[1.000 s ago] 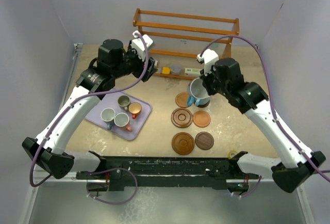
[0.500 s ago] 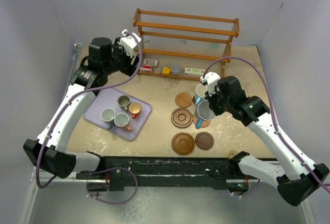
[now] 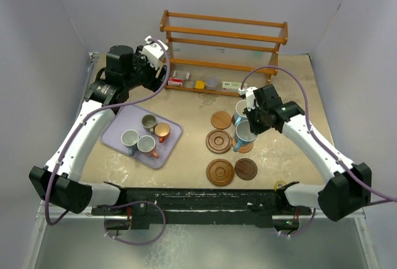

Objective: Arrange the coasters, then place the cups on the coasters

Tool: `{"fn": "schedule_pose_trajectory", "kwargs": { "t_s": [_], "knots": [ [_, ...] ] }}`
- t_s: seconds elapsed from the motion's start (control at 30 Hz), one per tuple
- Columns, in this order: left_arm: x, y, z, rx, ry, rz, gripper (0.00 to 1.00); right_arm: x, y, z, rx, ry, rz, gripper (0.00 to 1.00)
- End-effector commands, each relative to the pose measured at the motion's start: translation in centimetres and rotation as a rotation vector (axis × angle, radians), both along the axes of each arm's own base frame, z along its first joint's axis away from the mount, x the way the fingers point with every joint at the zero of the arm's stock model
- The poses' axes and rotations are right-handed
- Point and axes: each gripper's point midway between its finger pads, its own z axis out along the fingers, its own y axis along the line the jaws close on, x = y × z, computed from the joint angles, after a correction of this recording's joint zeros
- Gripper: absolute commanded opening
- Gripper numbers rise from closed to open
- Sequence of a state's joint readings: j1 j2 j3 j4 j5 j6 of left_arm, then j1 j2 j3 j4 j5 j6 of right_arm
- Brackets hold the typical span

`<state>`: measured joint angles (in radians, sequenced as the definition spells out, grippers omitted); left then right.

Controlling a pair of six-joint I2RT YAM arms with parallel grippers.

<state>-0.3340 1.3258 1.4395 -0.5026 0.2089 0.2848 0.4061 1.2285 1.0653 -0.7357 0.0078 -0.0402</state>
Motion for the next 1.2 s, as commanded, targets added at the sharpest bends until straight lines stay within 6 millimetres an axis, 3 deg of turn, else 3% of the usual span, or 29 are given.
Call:
{"fn": "schedule_pose_trajectory", "kwargs": {
  "t_s": [0.0,0.43,1.17],
  "knots": [
    [0.0,0.0,1.5,-0.011,-0.058,-0.019,0.66,2.4,0.4,0.4,0.02,-0.071,0.012,0.0],
    [-0.4,-0.1,1.3,-0.011,-0.061,-0.033,0.66,3.8,0.4,-2.0,-0.022,-0.044,0.067,0.0],
    [-0.8,-0.2,1.2,-0.009,-0.061,-0.045,0.66,3.3,-0.1,-4.9,-0.053,0.068,0.088,0.0]
  ]
}}
